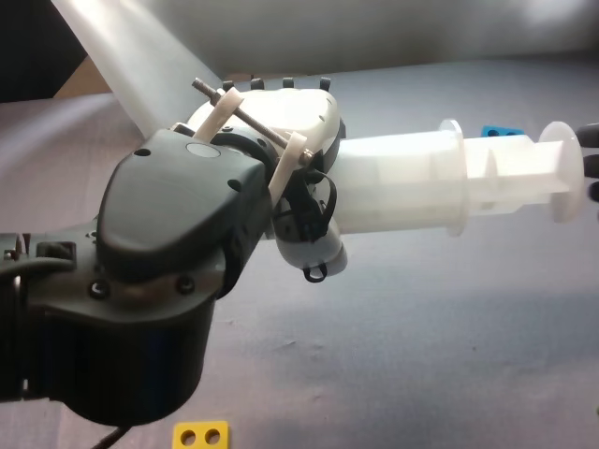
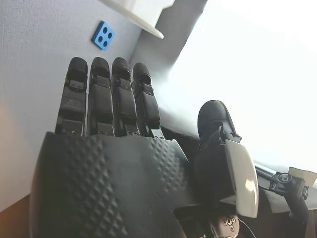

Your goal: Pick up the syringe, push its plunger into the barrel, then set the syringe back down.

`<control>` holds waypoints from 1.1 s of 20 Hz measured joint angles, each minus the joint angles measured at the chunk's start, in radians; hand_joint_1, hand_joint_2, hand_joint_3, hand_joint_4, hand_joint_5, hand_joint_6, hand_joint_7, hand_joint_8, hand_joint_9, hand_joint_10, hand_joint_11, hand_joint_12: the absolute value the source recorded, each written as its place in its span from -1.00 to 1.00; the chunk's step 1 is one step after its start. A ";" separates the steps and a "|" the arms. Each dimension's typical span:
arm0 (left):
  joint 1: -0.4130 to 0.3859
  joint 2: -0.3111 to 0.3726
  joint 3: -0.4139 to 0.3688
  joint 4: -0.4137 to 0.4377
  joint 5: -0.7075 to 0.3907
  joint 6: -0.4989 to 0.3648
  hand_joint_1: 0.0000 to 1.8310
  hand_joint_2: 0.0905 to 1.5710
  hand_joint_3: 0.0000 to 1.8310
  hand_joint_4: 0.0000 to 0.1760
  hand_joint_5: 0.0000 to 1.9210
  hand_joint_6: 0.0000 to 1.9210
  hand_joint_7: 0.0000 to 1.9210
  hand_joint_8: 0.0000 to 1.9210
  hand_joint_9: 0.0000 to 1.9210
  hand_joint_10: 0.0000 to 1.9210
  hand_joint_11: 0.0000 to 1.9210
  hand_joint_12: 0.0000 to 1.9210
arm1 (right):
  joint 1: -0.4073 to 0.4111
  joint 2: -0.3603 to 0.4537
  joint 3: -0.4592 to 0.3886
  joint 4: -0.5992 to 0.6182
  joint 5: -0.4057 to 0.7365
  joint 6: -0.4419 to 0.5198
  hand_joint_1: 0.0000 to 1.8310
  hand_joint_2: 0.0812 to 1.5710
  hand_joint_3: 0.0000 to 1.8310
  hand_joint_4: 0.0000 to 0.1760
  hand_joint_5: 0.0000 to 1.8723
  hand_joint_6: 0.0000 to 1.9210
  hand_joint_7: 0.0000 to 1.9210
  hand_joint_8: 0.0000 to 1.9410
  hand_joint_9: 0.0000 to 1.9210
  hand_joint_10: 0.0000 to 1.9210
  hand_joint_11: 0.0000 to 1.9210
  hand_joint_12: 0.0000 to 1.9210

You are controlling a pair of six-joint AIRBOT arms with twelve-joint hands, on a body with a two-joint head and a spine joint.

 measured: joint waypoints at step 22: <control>-0.044 0.017 -0.008 -0.063 -0.055 0.012 0.44 0.60 -1.00 -1.00 -0.30 0.40 -0.31 0.62 -0.34 0.66 -0.51 0.42 | 0.098 -0.157 0.019 -0.080 -0.098 0.003 -1.00 0.53 -1.00 -1.00 -0.65 -0.99 -0.72 -0.99 -0.80 -0.99 -1.00 -0.66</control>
